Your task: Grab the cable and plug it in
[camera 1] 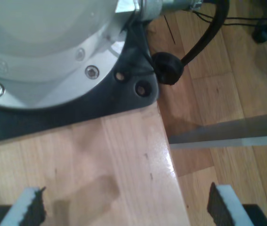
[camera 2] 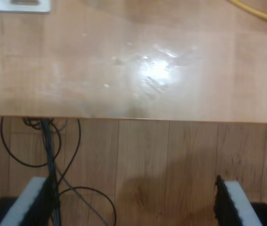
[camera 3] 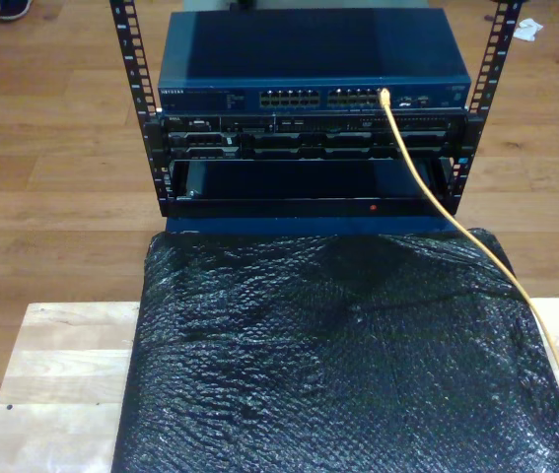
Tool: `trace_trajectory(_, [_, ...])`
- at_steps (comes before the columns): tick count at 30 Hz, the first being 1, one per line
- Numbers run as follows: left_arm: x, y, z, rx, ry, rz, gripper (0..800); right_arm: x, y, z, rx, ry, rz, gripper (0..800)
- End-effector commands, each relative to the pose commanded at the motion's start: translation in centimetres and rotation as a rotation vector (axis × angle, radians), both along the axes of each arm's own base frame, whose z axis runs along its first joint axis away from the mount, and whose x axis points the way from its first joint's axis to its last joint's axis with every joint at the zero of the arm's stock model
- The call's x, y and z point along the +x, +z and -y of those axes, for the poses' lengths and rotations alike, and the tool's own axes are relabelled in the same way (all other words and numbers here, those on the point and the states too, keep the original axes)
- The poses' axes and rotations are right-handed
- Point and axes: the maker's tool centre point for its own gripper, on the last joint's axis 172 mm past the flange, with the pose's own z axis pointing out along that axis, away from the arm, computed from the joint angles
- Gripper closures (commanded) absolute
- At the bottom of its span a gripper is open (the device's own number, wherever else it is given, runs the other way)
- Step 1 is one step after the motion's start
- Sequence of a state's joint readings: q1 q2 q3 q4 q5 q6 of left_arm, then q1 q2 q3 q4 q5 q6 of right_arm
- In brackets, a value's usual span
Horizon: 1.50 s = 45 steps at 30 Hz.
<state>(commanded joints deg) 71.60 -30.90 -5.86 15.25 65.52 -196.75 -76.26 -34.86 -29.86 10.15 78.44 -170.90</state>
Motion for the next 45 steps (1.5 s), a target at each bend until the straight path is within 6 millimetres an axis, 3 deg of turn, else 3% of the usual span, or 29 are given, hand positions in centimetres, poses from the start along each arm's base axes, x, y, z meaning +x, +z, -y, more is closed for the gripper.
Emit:
trace_trajectory(4, [0.0,0.0,0.0,0.0,0.001,0.001,0,-2.8,-1.4,-0.8,0.015,-0.011,-0.005,4])
trace_trajectory(11, [0.0,0.0,0.0,0.001,0.0,0.001,0,-5.4,-4.1,-3.1,0.074,-0.003,-0.008,4])
trace_trajectory(17, [0.0,0.0,0.0,0.0,0.001,0.001,0,-5.7,-6.3,-4.8,0.102,-0.005,-0.009,4])
trace_trajectory(23, [0.0,0.0,0.0,0.0,0.001,0.001,0,-5.9,-8.5,-5.0,0.073,-0.011,-0.015,9])
trace_trajectory(31, [0.0,0.0,-0.1,0.001,0.0,0.0,0,-7.0,-9.1,-5.7,0.052,0.031,-0.048,4])
trace_trajectory(45, [0.1,0.0,-0.1,0.001,0.001,0.001,0,-7.3,-13.5,-6.5,-0.018,0.053,-0.044,1])
